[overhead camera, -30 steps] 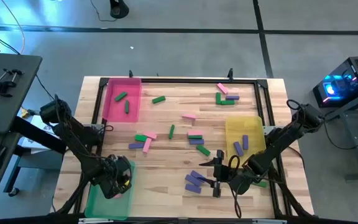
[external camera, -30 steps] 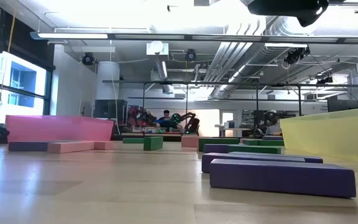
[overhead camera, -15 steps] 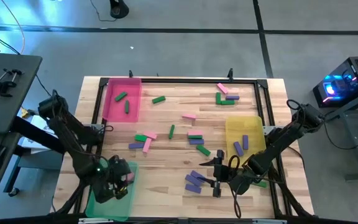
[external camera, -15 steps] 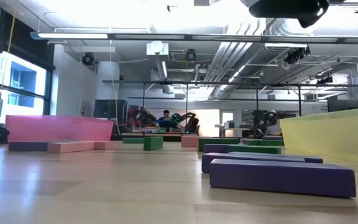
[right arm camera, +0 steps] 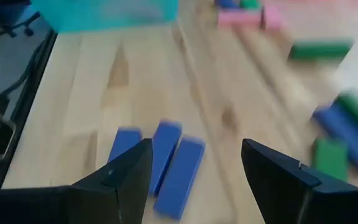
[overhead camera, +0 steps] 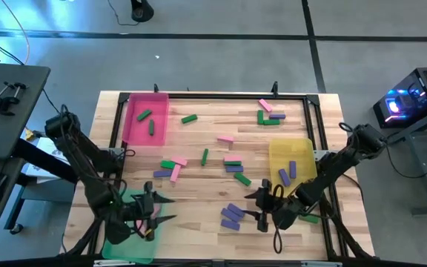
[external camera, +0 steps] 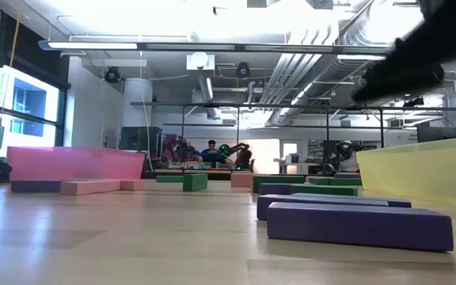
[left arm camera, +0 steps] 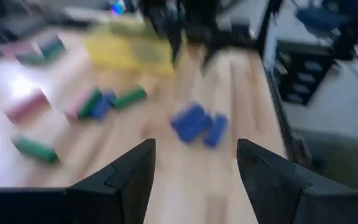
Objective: Sort blocks
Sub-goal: Put the blue block into the yellow bin
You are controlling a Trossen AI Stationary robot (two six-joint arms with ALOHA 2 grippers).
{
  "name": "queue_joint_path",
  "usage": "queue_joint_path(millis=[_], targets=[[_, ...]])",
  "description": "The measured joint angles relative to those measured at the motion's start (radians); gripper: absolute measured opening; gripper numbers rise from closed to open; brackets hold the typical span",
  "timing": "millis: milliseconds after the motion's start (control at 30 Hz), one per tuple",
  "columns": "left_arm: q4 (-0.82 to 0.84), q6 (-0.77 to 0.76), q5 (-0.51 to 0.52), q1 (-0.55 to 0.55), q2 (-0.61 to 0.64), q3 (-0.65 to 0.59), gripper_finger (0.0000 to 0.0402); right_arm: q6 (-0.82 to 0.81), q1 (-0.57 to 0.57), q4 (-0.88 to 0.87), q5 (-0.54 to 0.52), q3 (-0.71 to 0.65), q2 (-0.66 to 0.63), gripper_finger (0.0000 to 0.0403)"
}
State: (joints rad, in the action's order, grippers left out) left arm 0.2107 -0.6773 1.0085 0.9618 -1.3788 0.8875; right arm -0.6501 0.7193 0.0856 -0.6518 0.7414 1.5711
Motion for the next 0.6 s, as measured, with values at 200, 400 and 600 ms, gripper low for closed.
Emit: queue_joint_path(millis=[200,400,600], targets=[[-0.183,0.263,0.074,-0.090,0.000,0.000,0.0213,0.025,-0.005,0.000,0.071,0.014,0.090,0.0232],[-0.278,0.322,0.074,-0.199,0.000,0.000,0.0213,0.074,-0.013,0.000,0.111,0.080,0.227,0.0232],[-0.279,0.325,0.052,-0.257,-0.022,0.000,0.0213,-0.024,-0.019,-0.010,0.112,0.080,0.266,0.0232]])
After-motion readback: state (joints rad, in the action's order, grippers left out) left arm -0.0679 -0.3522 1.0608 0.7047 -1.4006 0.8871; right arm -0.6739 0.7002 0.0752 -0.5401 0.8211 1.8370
